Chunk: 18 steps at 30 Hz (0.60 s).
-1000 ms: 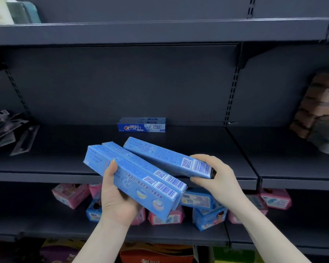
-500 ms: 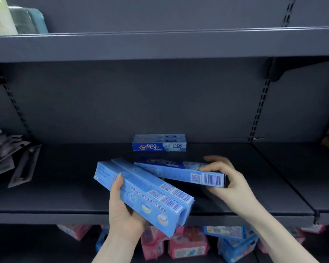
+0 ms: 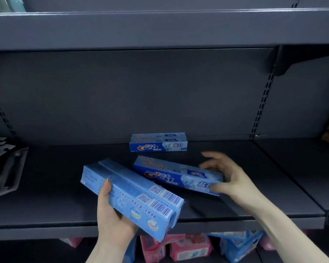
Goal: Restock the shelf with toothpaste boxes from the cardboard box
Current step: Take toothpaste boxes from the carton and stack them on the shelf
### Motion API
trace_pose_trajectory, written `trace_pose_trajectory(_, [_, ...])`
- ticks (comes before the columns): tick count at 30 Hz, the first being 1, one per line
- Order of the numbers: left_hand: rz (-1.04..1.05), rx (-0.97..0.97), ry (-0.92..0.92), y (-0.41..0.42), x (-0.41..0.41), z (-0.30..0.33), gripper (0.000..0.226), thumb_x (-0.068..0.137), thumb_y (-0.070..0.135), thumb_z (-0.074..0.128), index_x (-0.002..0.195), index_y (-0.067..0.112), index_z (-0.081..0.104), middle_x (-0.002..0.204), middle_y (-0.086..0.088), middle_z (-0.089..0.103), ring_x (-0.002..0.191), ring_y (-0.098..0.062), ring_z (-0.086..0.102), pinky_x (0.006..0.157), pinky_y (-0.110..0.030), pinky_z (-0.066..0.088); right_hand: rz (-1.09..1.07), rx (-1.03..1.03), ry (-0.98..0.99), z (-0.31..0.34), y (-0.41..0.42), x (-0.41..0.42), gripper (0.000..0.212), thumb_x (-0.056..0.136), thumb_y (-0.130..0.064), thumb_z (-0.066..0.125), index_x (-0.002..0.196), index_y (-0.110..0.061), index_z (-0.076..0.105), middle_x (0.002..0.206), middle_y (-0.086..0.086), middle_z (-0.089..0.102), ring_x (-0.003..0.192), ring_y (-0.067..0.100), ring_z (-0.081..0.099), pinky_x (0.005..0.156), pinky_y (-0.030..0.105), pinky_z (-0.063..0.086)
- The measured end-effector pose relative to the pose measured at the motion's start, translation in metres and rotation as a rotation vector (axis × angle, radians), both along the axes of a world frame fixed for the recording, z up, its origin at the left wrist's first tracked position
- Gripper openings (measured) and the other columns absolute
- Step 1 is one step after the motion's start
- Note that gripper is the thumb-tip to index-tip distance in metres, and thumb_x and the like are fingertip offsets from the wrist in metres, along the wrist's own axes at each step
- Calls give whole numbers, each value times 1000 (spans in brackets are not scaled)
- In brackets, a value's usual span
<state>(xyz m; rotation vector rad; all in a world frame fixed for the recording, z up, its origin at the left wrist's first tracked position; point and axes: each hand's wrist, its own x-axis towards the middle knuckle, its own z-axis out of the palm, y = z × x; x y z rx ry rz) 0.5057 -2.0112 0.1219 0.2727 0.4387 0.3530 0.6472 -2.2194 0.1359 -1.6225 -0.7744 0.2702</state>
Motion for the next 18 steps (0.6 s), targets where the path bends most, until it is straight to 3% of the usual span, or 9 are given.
trace_pose_trajectory(4, [-2,-26,1,6,0,-1,102,3,29,91,101,18,66,95,-13,71,98,-33,62,87,-52,44,4,-193,-98,-8,10,8,73,63,0,73,116,-45,50,103,0,60,90,-2,61,80,12,46])
trace_pose_trajectory(8, [6,-58,33,10,-2,-1,93,5,26,91,94,18,67,84,-11,72,82,-30,65,74,-50,46,-17,-348,-122,-12,14,16,70,69,2,76,110,-49,49,106,-6,60,94,-3,61,81,10,46])
trace_pose_trajectory(10, [-4,-82,65,10,-2,1,77,19,29,89,92,17,67,82,-11,71,84,-30,63,72,-50,45,-58,-439,-183,-12,17,21,62,68,-6,79,107,-47,53,105,-11,60,97,1,59,82,9,45])
trace_pose_trajectory(14, [-3,-106,92,12,1,2,57,44,38,75,97,18,65,84,-11,70,89,-29,61,75,-49,45,-115,-588,-269,-7,24,32,35,69,-20,78,98,-34,64,96,-16,62,87,-3,57,69,3,39])
trace_pose_trajectory(18, [9,-96,119,18,2,3,54,56,42,72,103,17,65,93,-13,71,90,-33,64,73,-51,47,-144,-581,-281,-4,37,47,31,66,-13,79,86,-31,63,84,-18,63,74,-5,57,63,7,42])
